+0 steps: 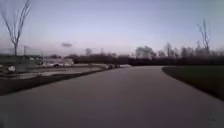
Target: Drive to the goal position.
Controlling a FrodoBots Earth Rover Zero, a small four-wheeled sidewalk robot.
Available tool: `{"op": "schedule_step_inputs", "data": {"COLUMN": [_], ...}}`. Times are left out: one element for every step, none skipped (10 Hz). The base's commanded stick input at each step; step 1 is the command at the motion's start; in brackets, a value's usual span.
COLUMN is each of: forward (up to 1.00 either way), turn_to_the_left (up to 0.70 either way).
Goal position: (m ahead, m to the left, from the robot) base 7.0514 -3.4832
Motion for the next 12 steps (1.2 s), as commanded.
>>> {"op": "schedule_step_inputs", "data": {"forward": [1.0, 1.0, 1.0, 1.0, 1.0, 1.0, 1.0, 1.0, 1.0, 1.0, 1.0, 1.0], "turn_to_the_left": [0.01, 0.01, 0.01, 0.01, 0.01, 0.01, 0.01, 0.01, -0.01, -0.03, -0.28, -0.39]}}
